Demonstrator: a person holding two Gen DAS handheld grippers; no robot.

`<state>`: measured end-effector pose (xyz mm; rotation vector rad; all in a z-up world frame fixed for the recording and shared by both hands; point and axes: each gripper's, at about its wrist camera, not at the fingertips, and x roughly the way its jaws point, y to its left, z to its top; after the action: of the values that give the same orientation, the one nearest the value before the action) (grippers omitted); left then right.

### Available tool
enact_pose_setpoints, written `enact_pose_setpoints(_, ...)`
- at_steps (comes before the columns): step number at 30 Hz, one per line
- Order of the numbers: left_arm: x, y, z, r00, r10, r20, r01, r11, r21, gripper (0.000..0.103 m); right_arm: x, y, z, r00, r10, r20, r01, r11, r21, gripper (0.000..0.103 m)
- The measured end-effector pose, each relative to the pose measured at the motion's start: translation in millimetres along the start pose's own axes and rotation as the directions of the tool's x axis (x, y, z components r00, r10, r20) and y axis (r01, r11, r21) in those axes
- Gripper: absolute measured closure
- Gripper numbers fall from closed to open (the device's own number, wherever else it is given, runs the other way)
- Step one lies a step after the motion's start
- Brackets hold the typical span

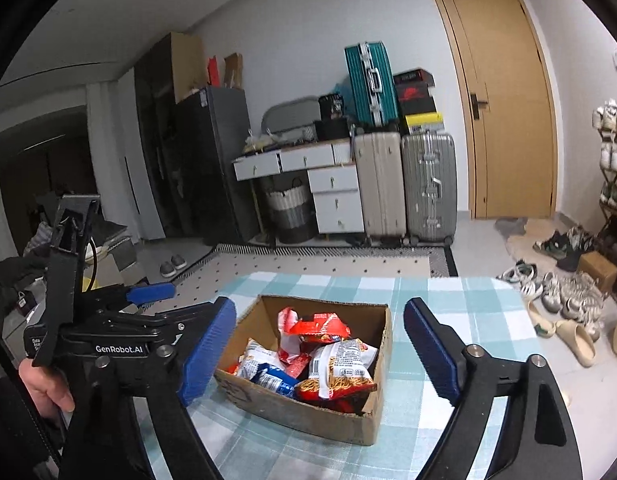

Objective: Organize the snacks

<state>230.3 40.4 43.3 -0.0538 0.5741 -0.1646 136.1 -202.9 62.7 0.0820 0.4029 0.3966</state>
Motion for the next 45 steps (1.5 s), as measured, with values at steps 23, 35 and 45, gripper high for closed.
enact_pose_setpoints(23,-86,5,-94,0.964,0.164,0.21,-0.172,0.985,0.019,0.001,-85,9,-77,0.99,0.0,0.141,-0.002,1.0,0.019,0.001)
enact_pose_setpoints(35,-80,32,-141,0.949,0.227,0.22,-0.22,0.974,-0.053,0.001,-92,-4,-128,0.983,-0.051,0.176,0.046,0.998,0.03,0.001)
enact_pose_setpoints(45,-56,37,-171,0.932,0.24,0.271,-0.246,0.969,-0.014,0.001,-72,3,-154,0.976,-0.124,0.179,0.135,0.99,-0.05,0.001)
